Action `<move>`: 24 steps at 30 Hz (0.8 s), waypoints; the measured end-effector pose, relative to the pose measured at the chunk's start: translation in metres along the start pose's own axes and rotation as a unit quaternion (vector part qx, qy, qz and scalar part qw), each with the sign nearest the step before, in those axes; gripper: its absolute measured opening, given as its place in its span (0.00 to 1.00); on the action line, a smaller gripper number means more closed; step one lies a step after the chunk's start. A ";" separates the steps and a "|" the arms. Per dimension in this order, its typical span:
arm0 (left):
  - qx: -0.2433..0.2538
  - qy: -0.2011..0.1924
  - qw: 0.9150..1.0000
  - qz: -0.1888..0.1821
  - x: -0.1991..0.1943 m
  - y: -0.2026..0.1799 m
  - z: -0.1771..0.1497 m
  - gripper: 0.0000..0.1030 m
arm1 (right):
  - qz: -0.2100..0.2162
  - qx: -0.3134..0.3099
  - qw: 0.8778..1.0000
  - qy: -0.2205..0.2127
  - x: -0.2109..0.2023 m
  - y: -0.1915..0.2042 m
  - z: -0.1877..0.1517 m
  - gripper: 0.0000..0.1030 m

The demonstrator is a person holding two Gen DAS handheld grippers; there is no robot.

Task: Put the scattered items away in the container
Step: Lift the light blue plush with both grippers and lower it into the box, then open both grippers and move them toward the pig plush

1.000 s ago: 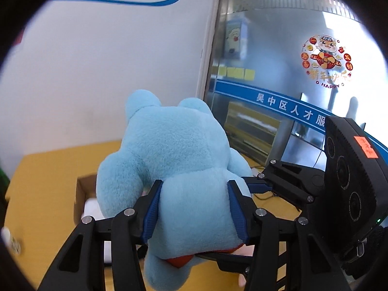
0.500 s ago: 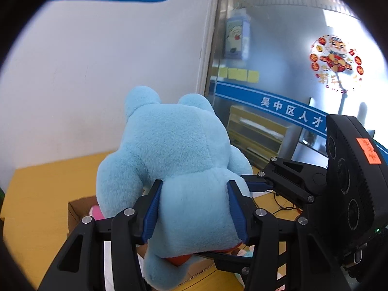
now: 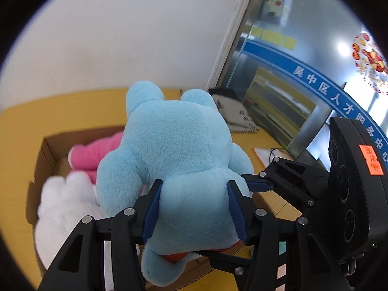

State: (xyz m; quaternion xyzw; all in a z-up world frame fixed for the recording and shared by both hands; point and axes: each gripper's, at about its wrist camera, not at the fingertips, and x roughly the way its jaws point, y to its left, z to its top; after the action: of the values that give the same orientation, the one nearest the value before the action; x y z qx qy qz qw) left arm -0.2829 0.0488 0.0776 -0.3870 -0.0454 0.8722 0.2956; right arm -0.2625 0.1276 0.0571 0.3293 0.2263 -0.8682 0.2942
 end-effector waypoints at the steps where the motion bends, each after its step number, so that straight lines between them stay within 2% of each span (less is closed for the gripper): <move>1: -0.015 0.017 1.000 0.009 0.010 0.004 -0.006 0.49 | 0.006 0.004 1.000 0.013 0.011 -0.002 -0.005 0.78; 4: -0.051 0.061 0.997 0.011 0.033 0.014 -0.027 0.49 | 0.033 0.024 0.997 0.061 0.048 -0.002 -0.015 0.78; 6: -0.061 0.072 0.995 0.013 0.036 0.012 -0.040 0.49 | 0.051 0.035 0.994 0.090 0.064 -0.001 -0.026 0.78; 11: -0.056 0.079 0.994 0.056 0.036 0.002 -0.056 0.50 | 0.079 0.043 0.989 0.116 0.081 0.003 -0.048 0.79; 16: -0.064 0.094 0.991 0.064 0.041 0.007 -0.056 0.54 | 0.086 0.071 0.985 0.134 0.088 0.002 -0.045 0.83; 20: -0.060 0.077 0.992 0.076 0.030 0.006 -0.053 0.58 | 0.071 0.091 0.984 0.136 0.077 0.003 -0.055 0.88; 24: -0.079 0.038 0.992 0.091 -0.009 0.002 -0.052 0.58 | 0.057 0.117 0.986 0.107 0.052 0.002 -0.060 0.93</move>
State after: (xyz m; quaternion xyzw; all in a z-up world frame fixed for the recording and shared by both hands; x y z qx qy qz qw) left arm -0.2427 0.0343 0.0472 -0.4446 -0.0673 0.8738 0.1851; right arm -0.2666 0.1425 -0.0204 0.4652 0.1339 -0.8301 0.2766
